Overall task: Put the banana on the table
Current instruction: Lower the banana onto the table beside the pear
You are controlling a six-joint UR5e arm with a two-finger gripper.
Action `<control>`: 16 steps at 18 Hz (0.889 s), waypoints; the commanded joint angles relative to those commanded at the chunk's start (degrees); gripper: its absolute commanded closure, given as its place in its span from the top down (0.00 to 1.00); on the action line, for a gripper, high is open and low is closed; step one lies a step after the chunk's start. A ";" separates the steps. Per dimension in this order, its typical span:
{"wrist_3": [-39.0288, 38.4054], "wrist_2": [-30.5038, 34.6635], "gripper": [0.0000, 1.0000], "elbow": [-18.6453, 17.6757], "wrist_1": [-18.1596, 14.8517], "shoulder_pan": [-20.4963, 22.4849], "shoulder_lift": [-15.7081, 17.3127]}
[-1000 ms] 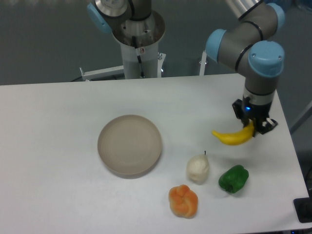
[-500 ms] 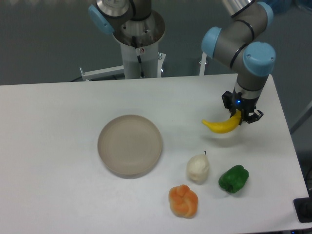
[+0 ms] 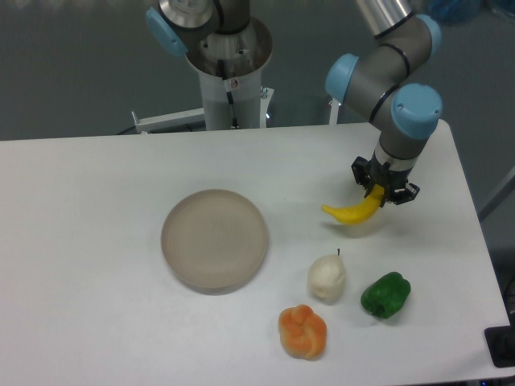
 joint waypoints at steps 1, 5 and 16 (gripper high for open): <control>0.88 0.00 0.33 -0.09 0.18 0.00 0.00; 0.89 -0.09 0.34 -0.18 0.53 0.00 -0.62; 1.68 -0.09 0.35 -0.18 0.53 -0.09 -1.32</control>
